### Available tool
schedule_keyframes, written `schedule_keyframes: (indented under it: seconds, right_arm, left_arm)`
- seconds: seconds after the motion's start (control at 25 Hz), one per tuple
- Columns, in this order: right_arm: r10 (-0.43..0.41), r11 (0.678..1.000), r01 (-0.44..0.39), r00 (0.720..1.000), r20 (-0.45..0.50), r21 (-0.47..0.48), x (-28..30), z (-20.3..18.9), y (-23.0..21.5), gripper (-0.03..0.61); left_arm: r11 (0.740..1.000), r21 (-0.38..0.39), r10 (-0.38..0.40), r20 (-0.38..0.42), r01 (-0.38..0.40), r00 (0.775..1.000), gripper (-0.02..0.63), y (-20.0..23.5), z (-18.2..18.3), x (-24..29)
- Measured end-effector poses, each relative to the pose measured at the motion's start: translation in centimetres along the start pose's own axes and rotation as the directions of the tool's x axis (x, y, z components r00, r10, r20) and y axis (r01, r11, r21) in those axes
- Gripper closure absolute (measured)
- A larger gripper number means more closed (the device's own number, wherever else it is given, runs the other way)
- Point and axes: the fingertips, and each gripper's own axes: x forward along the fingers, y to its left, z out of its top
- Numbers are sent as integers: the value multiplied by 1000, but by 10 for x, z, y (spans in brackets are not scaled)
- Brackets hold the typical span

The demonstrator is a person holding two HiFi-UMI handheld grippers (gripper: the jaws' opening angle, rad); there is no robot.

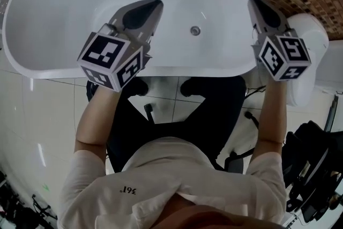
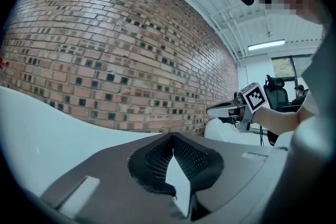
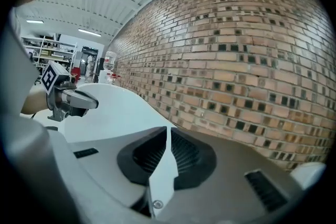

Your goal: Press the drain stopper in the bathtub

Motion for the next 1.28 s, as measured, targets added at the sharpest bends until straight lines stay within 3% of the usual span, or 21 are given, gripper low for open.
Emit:
schedule_keyframes:
  seconds: [0.28, 0.72, 1.04, 1.28]
  right_arm:
    - [1, 1000, -2, 1000, -16, -19, 29, 1, -16, 541]
    - [70, 997, -63, 984, -163, 45, 106, -69, -14, 541]
    - [124, 991, -107, 955, -268, 75, 141, -116, -2, 541]
    - [158, 987, -134, 919, -363, 89, 166, -160, 7, 541]
  left_arm:
    - [1000, 9, -14, -26, 14, 1000, 611, 1, -5, 28]
    - [999, -11, -44, -118, 43, 992, 611, 3, -51, 80]
    - [997, -27, -69, -161, 65, 985, 612, -7, -72, 106]
    - [998, -31, -60, -194, 55, 979, 611, -3, -93, 122]
